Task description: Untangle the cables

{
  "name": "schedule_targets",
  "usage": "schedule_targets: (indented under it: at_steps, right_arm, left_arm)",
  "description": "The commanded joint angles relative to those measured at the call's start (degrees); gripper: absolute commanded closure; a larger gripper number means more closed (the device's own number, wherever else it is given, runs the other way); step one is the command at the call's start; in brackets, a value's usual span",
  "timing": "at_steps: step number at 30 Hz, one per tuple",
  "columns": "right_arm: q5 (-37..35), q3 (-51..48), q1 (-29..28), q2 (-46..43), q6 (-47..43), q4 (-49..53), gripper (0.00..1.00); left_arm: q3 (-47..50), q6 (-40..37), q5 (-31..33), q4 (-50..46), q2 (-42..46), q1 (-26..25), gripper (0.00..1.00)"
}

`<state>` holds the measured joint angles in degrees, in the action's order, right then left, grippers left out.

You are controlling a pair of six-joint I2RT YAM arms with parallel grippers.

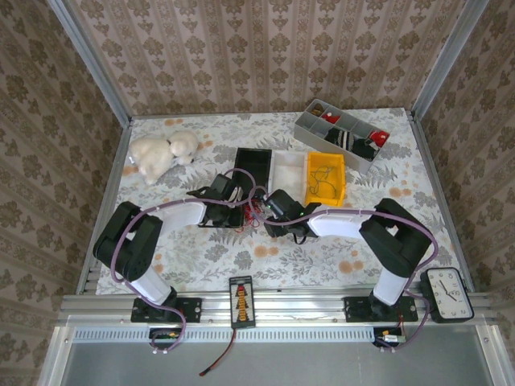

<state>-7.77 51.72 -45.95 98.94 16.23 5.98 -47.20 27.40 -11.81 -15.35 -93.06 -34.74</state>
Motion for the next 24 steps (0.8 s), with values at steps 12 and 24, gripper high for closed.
schedule_targets:
  at_steps: [12,24]
  right_arm:
    - [2.15,-2.13,0.17,-4.16,-0.51,-1.47,0.49]
    - [3.38,-4.20,0.21,-0.83,0.86,0.70,0.75]
  left_arm:
    - [2.43,-0.84,0.56,-1.68,-2.04,0.02,0.96]
    - [2.29,-0.94,0.82,-1.83,-1.97,-0.15,0.95]
